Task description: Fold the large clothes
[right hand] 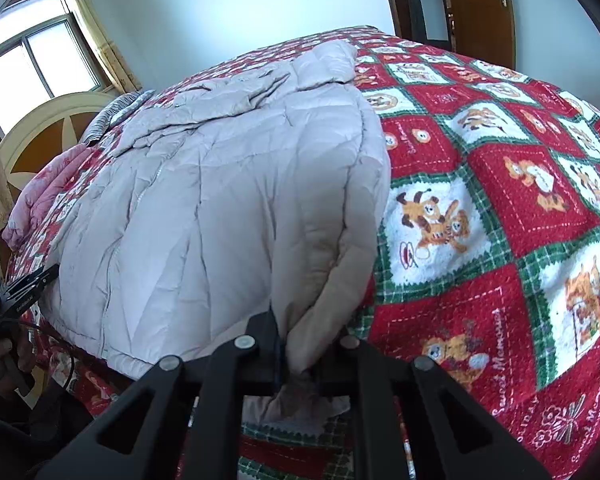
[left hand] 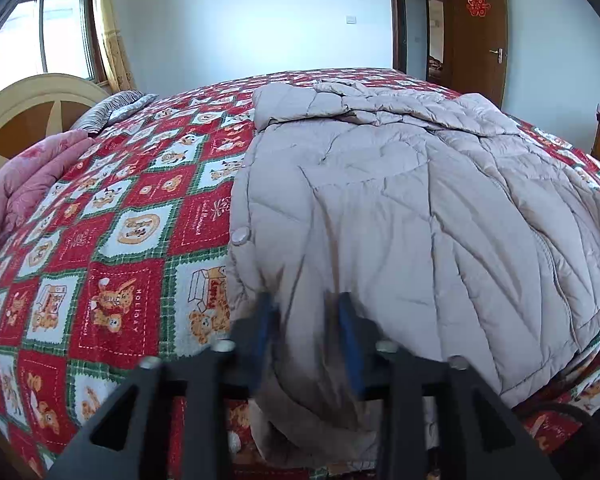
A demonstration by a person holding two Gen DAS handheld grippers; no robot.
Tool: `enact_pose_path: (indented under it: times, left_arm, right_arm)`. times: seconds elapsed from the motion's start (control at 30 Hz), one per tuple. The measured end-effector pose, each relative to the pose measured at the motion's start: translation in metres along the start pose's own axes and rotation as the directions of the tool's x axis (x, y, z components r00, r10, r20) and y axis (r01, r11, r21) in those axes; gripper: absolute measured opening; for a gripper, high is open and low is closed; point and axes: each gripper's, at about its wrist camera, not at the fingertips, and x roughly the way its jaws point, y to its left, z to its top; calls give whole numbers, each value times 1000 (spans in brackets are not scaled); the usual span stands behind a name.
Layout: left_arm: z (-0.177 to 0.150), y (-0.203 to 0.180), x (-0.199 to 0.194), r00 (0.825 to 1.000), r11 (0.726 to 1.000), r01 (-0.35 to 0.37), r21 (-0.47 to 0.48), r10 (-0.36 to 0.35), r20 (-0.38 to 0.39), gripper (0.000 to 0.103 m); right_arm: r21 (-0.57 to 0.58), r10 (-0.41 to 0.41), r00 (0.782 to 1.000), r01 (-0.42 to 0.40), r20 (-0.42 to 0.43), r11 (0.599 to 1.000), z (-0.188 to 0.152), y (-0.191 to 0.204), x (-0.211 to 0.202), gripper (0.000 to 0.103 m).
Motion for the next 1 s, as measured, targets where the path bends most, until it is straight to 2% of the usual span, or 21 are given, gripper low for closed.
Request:
enact_pose_path:
  times: [0.03, 0.1, 0.2, 0.33, 0.37, 0.4, 0.43, 0.47, 0.5, 0.53, 0.63, 0.73, 0.9, 1.0]
  left_arm:
    - [-1, 1, -2, 1000, 1000, -10, -11, 10, 4, 75]
    - [-4, 6, -5, 1000, 999, -6, -51, 6, 15, 90]
    - [-8, 13, -3, 997, 991, 73, -114, -75, -12, 91]
    - [-22, 16, 16, 984, 973, 130, -192, -151, -98, 90]
    - [-24, 15, 17, 983, 970, 140, -198, -160, -88, 90]
    - [-25, 13, 14, 986, 973, 141, -180, -155, -67, 76]
    - [-25, 10, 13, 985, 976, 151, -155, -162, -63, 51]
    - [-22, 5, 10, 983, 978, 164, -127, -173, -59, 42]
    - [-20, 3, 7, 984, 980, 167, -110, -174, -50, 26]
    - [-17, 1, 3, 983, 980, 174, -95, -179, -41, 16]
    - [-9, 0, -14, 982, 980, 187, -71, -188, 0, 10]
    - [5, 4, -41, 971, 970, 234, -68, -229, 73, 8]
    - [34, 12, -108, 918, 935, 348, -69, -325, 226, 7]
    - [50, 18, -144, 874, 907, 414, -70, -375, 309, 7]
  right_arm:
    - [0, 0, 1000, 0, -1, 1000, 0, 0, 1, 14]
    - [2, 2, 1000, -2, -3, 1000, -1, -2, 2, 14]
    - [2, 5, 1000, -5, -8, 1000, -2, -2, 4, 15]
    - [7, 13, 1000, -13, -25, 1000, -5, -6, 10, 17]
    - [8, 18, 999, -18, -26, 1000, -6, -7, 11, 17]
    - [3, 21, 999, -21, -27, 1000, -6, -8, 10, 17]
    - [-14, 23, 999, -23, -26, 1000, -6, -6, 9, 15]
    - [-27, 29, 999, -29, -24, 999, -5, -4, 7, 14]
    - [-33, 38, 999, -39, -20, 999, -4, -3, 5, 13]
    - [-31, 49, 999, -49, -14, 998, -3, -3, 2, 13]
    - [-11, 84, 996, -83, 21, 996, 2, -5, -12, 12]
    - [0, 119, 990, -120, 79, 993, 11, -6, -36, 11]
    - [-18, 179, 962, -180, 204, 984, 28, -1, -94, 11]
    - [-21, 226, 935, -229, 274, 973, 39, 3, -125, 11]
